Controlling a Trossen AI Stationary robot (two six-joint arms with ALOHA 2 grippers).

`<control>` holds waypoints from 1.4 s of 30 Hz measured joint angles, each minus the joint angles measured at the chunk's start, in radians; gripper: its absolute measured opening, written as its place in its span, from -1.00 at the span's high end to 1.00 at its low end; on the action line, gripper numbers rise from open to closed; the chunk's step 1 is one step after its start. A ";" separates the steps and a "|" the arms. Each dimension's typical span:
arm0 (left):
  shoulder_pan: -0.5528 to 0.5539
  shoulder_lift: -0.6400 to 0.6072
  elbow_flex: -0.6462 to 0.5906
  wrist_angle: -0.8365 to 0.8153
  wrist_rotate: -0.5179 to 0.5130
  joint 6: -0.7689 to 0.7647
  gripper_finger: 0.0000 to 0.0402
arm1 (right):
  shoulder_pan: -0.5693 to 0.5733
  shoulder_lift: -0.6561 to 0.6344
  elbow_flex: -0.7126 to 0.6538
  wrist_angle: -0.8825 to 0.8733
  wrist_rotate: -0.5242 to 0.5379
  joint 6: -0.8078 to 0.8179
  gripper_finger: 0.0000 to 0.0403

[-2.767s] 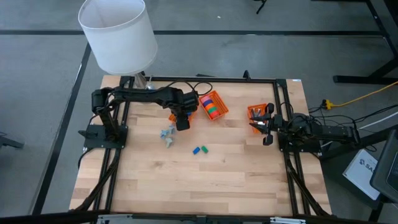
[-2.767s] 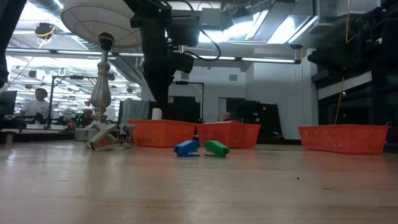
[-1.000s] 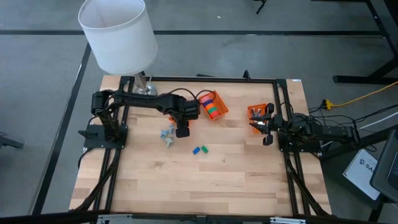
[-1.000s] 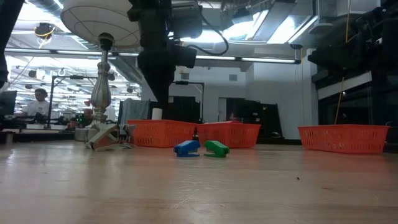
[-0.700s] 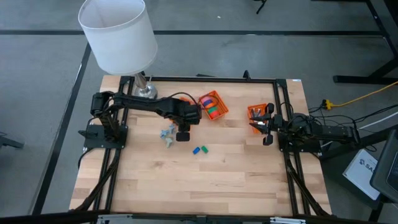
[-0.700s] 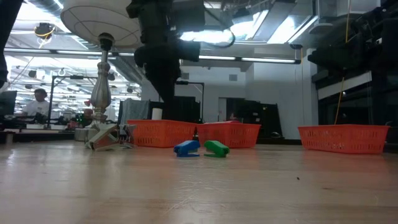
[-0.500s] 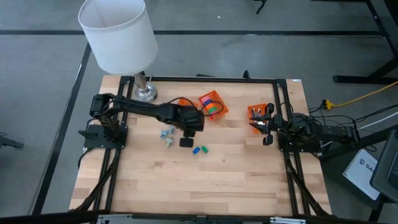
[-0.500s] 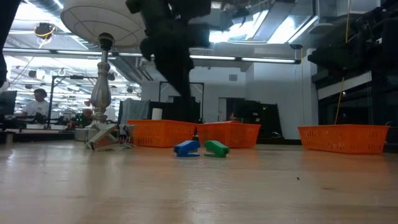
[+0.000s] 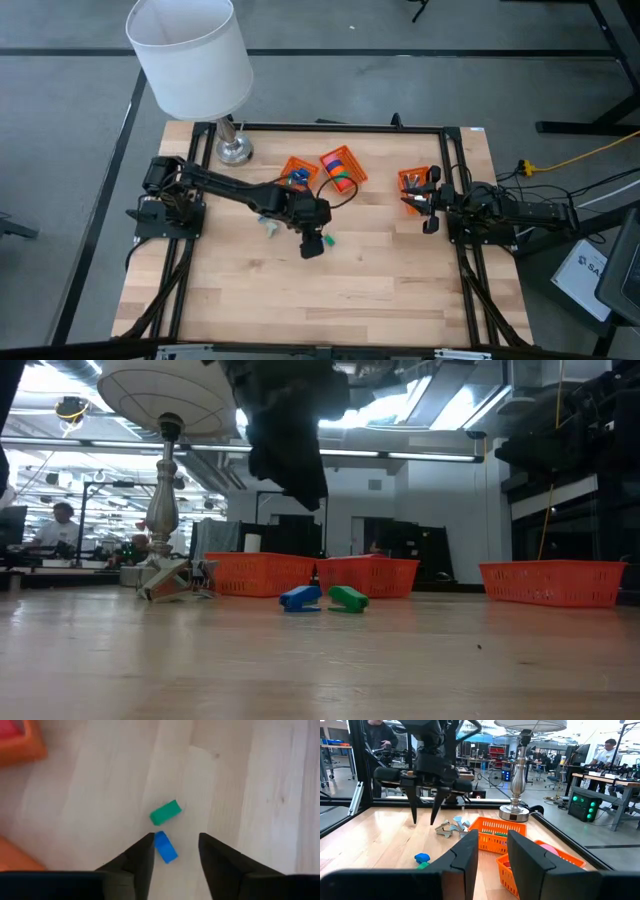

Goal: Pick and place Stapler, Stapler remover, tape
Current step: Put the blue stapler into the left orange bin

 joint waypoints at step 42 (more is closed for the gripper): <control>0.029 0.251 0.002 -0.001 -0.048 -0.209 0.67 | 0.000 0.000 0.000 0.000 0.000 0.000 0.46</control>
